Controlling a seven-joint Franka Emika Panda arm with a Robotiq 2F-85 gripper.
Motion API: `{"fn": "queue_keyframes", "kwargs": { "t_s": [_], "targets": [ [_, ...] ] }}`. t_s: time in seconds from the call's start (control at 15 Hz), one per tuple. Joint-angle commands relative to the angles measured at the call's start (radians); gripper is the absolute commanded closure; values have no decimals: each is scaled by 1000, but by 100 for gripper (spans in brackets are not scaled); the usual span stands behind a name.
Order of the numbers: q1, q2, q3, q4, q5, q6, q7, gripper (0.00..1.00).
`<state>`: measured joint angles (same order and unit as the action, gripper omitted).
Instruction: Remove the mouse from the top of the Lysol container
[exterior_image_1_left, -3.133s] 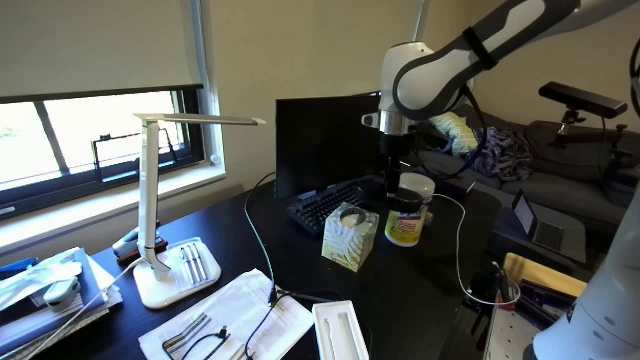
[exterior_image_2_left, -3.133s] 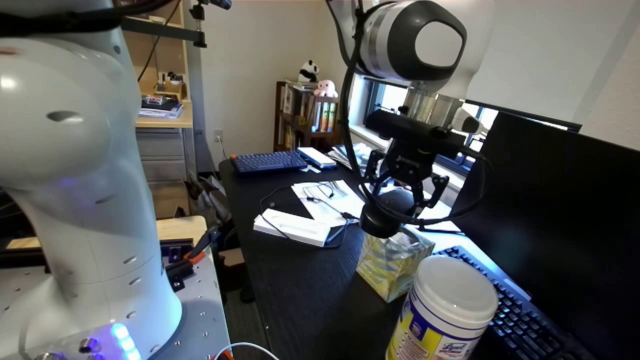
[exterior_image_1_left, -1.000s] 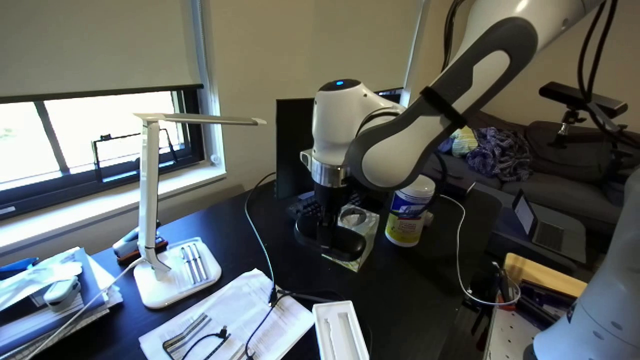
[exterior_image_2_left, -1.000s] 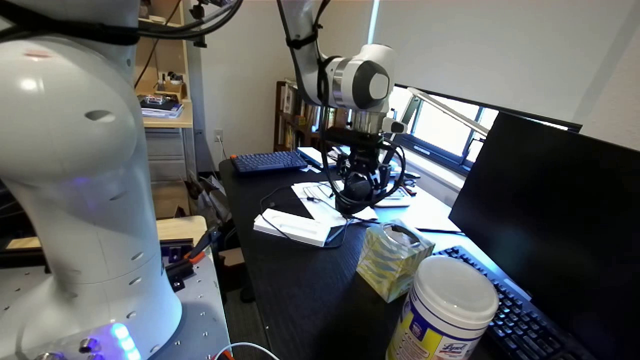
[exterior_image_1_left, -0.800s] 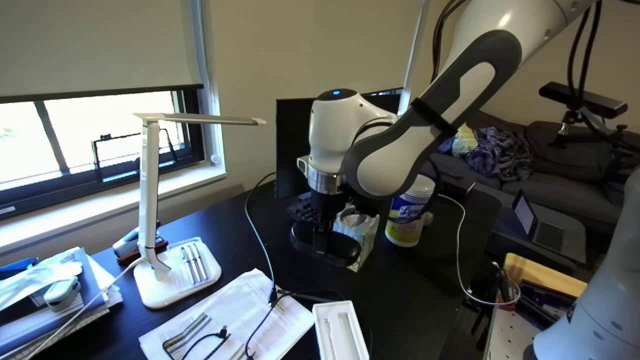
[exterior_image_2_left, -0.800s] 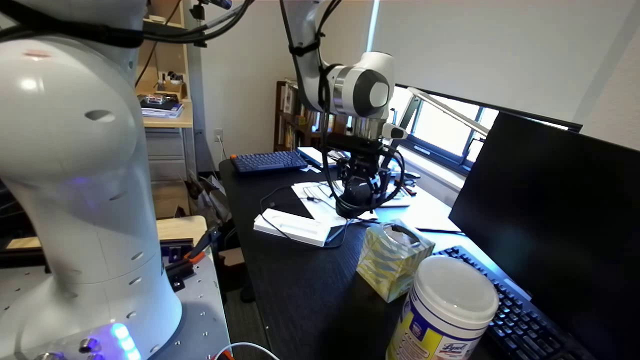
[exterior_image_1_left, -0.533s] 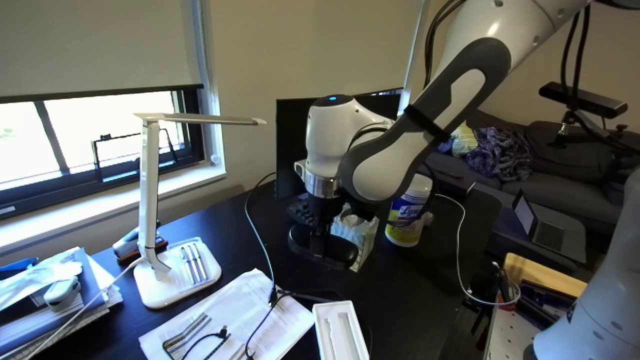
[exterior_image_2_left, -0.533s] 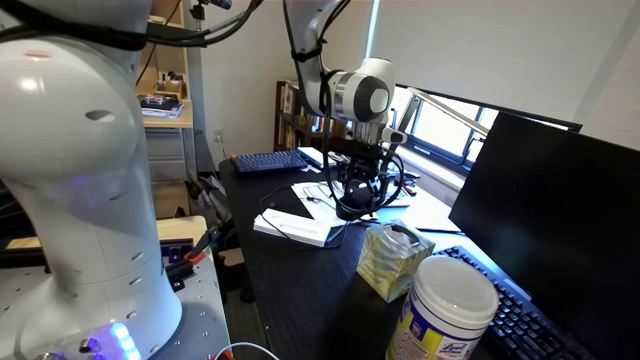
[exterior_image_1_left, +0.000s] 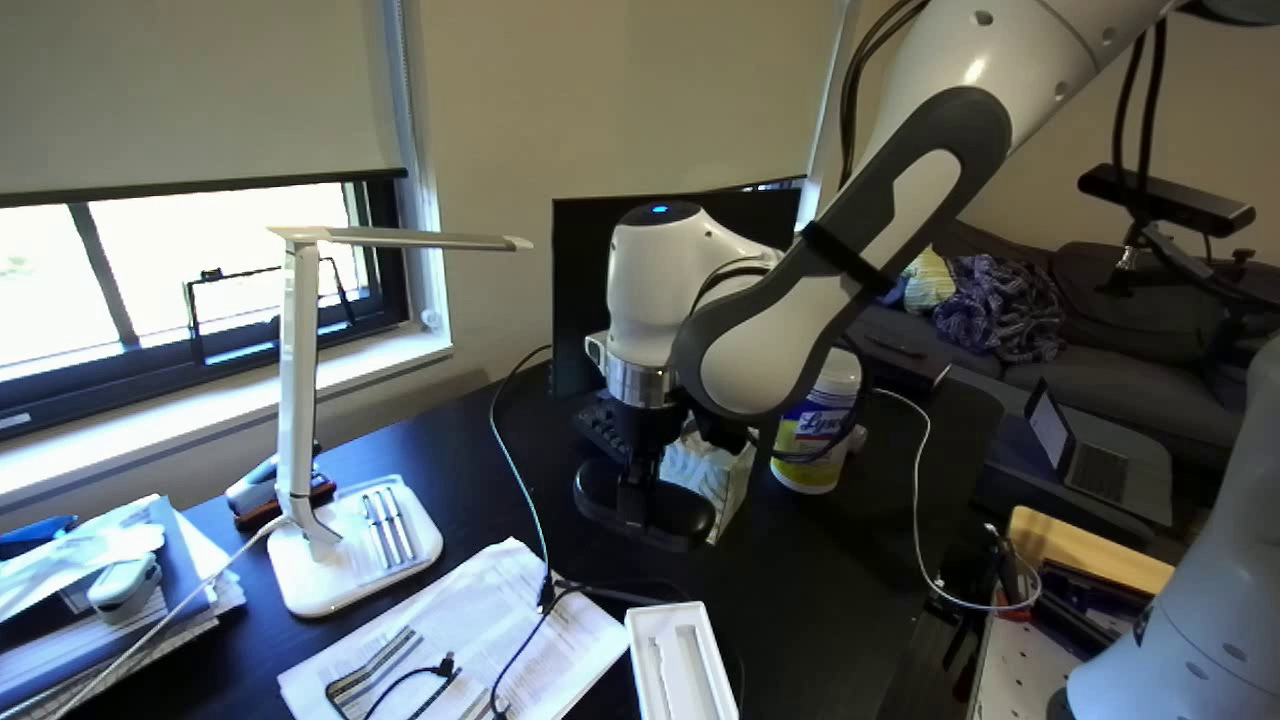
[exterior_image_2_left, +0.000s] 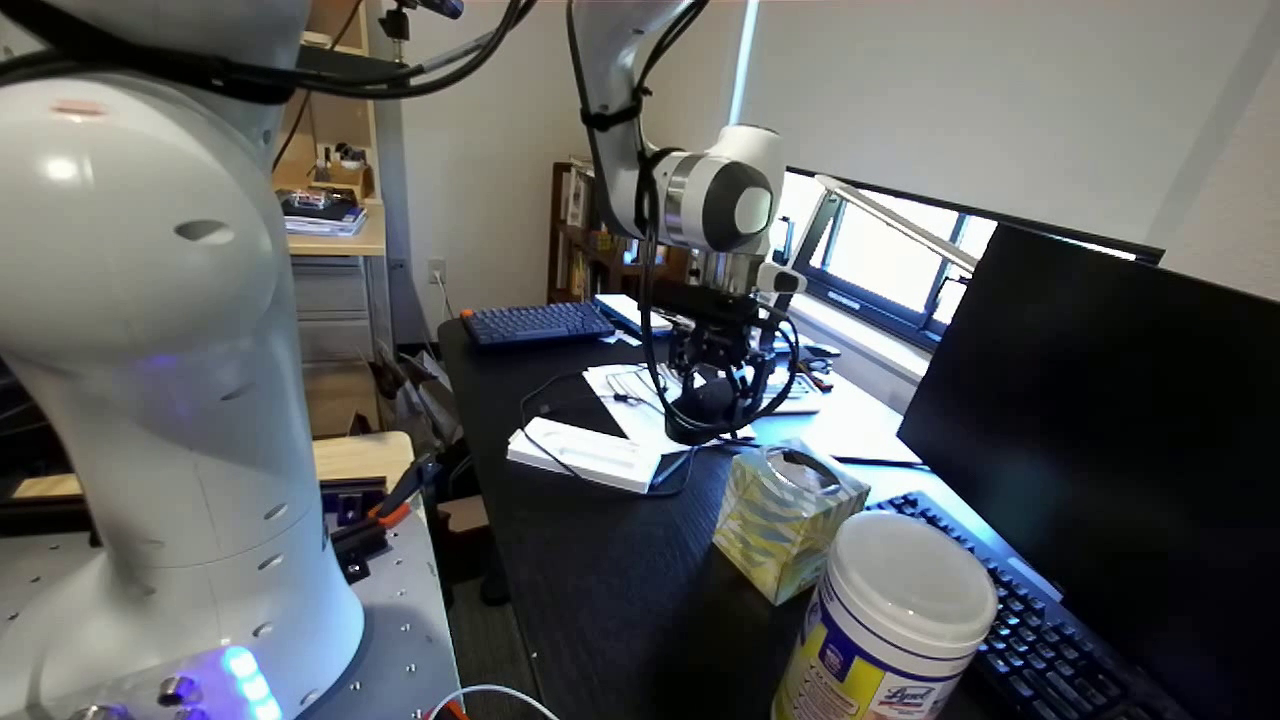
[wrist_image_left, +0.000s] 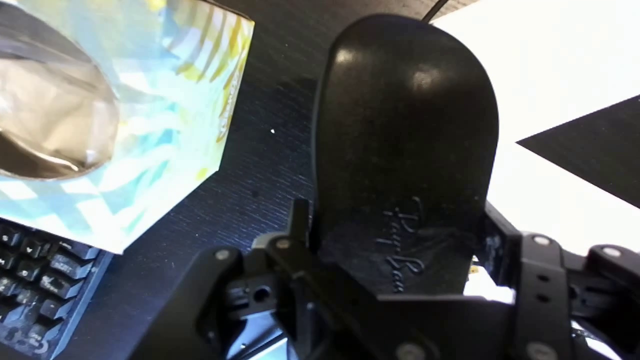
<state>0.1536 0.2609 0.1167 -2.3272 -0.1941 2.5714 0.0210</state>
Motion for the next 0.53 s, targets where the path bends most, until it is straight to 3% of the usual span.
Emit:
{"fn": "queue_keyframes", "kwargs": {
  "t_s": [0.0,0.27,0.47],
  "targets": [
    [11,42,15,13,39,83,4,47],
    [34,98,-9,33,34,173,57,47],
    [6,164,21,66,119,168,23,47]
  ]
}}
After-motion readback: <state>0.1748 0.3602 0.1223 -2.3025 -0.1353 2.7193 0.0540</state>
